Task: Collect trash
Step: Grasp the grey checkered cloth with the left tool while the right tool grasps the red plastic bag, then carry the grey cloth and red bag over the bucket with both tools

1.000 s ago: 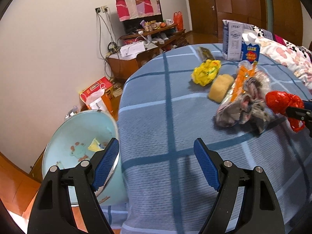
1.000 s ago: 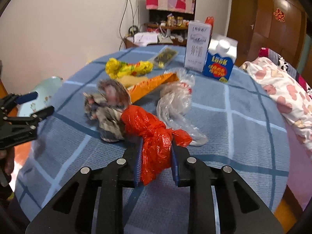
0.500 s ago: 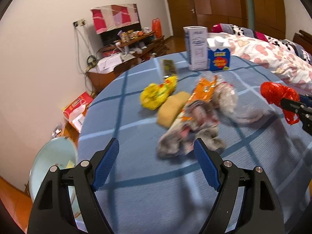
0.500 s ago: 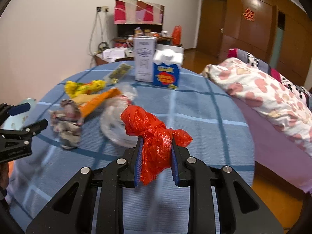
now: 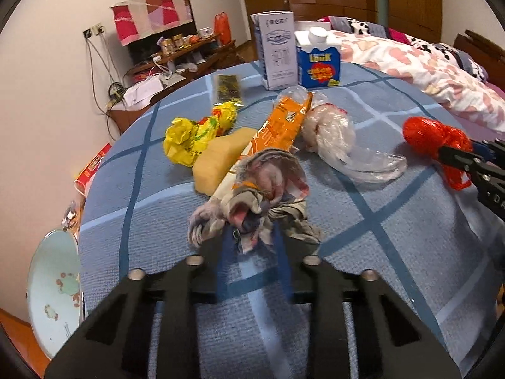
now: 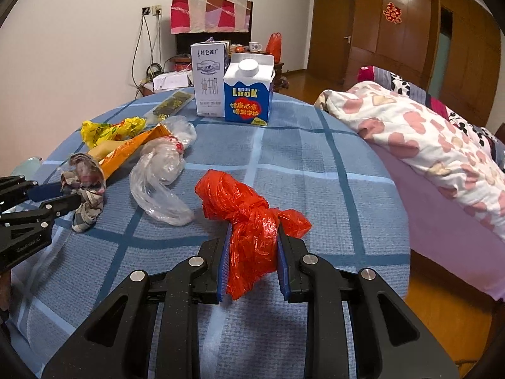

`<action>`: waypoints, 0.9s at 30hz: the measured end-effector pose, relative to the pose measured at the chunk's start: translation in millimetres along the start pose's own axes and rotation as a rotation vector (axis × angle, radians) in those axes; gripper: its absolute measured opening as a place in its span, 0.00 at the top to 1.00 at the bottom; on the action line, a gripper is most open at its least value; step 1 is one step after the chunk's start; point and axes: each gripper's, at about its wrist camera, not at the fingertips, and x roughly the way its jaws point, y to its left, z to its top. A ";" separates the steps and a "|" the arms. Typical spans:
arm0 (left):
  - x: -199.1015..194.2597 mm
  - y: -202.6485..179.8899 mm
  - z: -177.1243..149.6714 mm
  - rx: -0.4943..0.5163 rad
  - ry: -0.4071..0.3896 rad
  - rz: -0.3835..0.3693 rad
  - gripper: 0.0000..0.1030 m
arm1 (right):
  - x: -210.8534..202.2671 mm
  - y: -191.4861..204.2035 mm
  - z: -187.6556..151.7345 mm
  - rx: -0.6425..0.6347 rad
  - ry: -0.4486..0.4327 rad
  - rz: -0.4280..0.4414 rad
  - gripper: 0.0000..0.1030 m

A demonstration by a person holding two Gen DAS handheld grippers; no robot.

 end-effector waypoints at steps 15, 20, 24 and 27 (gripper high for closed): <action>-43.1 34.9 -8.0 -0.044 -0.083 0.007 0.95 | -26.3 31.8 18.9 -0.040 -0.065 0.053 0.75; -55.8 56.3 -16.2 -0.066 -0.100 0.057 0.96 | -26.0 56.5 30.4 -0.075 -0.087 0.100 0.75; -63.3 77.1 -23.6 -0.108 -0.107 0.101 0.96 | -21.0 77.4 37.8 -0.101 -0.095 0.135 0.75; -68.2 92.6 -29.2 -0.133 -0.110 0.128 0.95 | -17.0 93.3 43.6 -0.120 -0.099 0.162 0.75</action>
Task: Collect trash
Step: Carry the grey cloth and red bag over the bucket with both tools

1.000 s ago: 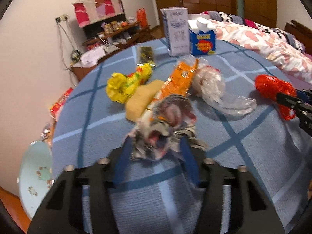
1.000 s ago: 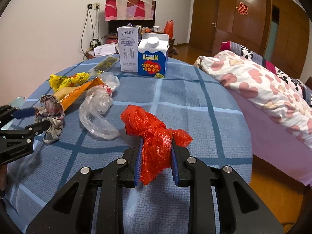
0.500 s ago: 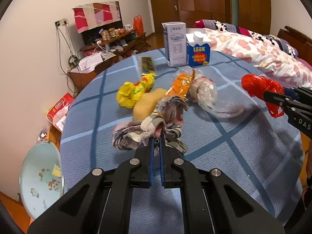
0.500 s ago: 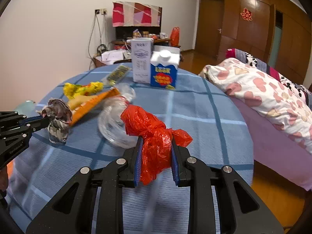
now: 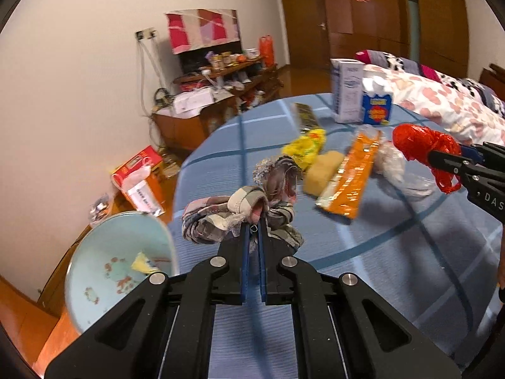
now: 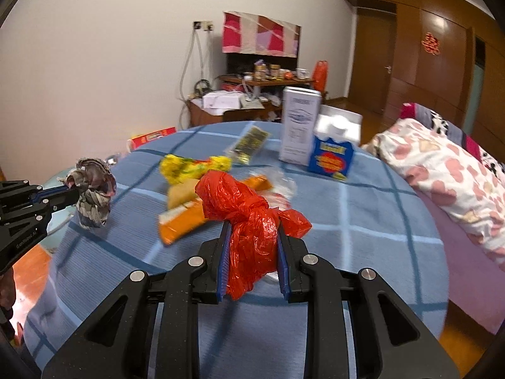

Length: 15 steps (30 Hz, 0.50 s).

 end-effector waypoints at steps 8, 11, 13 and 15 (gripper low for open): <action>-4.3 32.8 -8.5 -0.045 0.005 0.062 0.96 | 18.1 36.7 16.4 -0.043 -0.001 0.074 0.75; -5.3 44.8 -11.8 -0.056 0.008 0.085 0.96 | 24.8 50.8 23.1 -0.060 0.000 0.097 0.75; -5.3 52.9 -13.2 -0.065 0.012 0.101 0.95 | 29.5 60.2 27.7 -0.076 0.000 0.109 0.75; -5.6 60.7 -14.7 -0.072 0.017 0.121 0.96 | 34.2 69.9 33.2 -0.091 0.001 0.121 0.75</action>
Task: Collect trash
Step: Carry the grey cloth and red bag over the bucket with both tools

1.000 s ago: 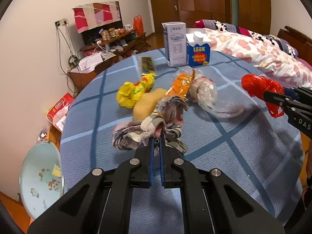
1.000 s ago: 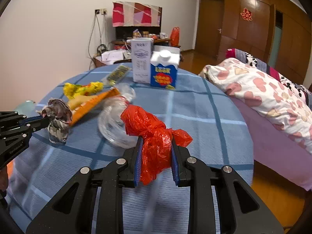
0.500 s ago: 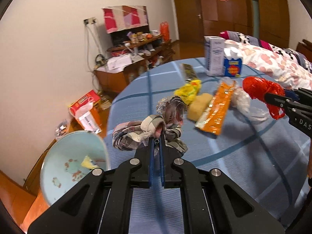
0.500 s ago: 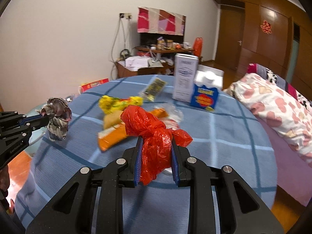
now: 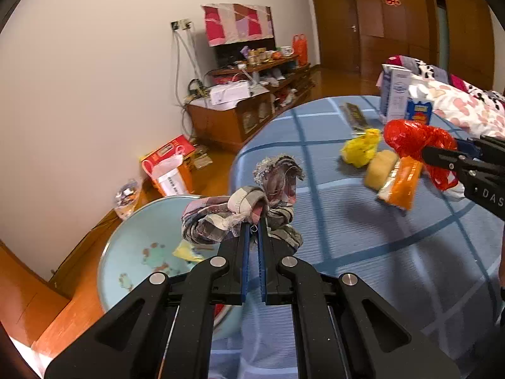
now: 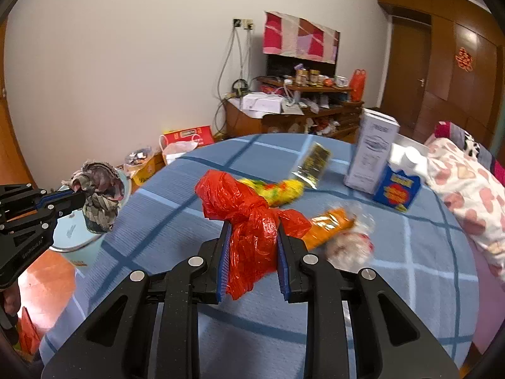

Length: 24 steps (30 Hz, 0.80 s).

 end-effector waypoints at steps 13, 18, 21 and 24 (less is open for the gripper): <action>1.3 47.5 -8.3 -0.054 0.024 0.083 0.96 | 29.0 44.8 23.5 -0.073 0.018 0.069 0.75; 5.5 59.5 -10.1 -0.070 0.034 0.107 0.96 | 38.6 57.1 27.9 -0.092 0.030 0.089 0.75; 5.8 65.8 -13.7 -0.079 0.039 0.118 0.96 | 43.4 64.3 30.4 -0.104 0.035 0.098 0.75; 7.7 74.2 -15.8 -0.088 0.045 0.127 0.96 | 49.1 72.3 33.3 -0.113 0.041 0.106 0.75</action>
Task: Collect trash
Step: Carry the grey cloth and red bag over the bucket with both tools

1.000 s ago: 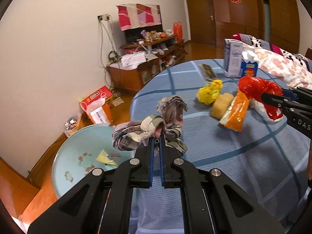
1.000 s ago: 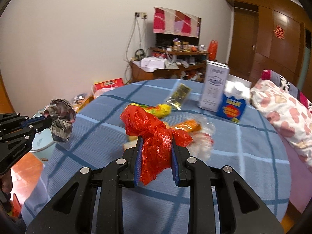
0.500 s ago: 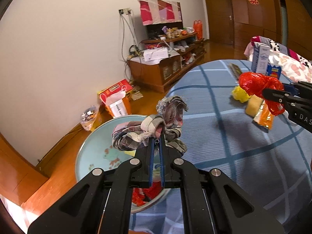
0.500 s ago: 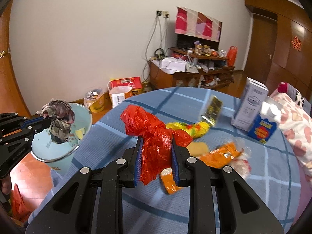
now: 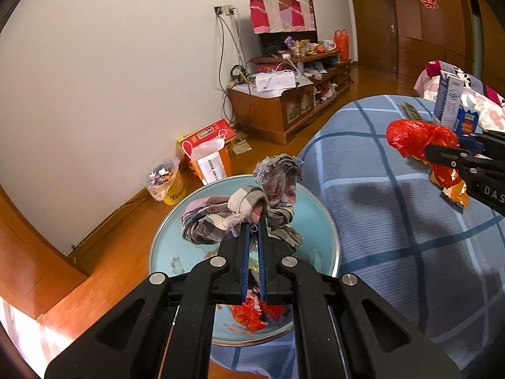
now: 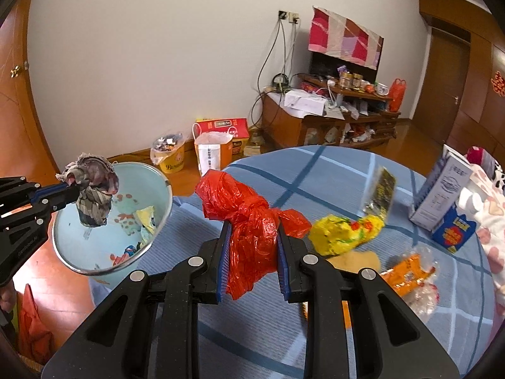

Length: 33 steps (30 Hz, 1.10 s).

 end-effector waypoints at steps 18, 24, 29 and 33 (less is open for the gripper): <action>16.7 29.2 -10.2 -0.027 0.049 0.061 0.96 | 25.8 29.9 11.4 -0.043 0.029 0.038 0.75; 20.1 34.6 -12.1 -0.029 0.054 0.081 0.95 | 32.1 35.9 14.1 -0.057 0.032 0.046 0.75; 22.6 37.7 -13.5 -0.038 0.062 0.090 0.95 | 36.6 41.4 14.4 -0.065 0.037 0.055 0.75; 24.1 41.9 -14.3 -0.046 0.066 0.099 0.95 | 38.5 45.7 15.4 -0.073 0.038 0.061 0.75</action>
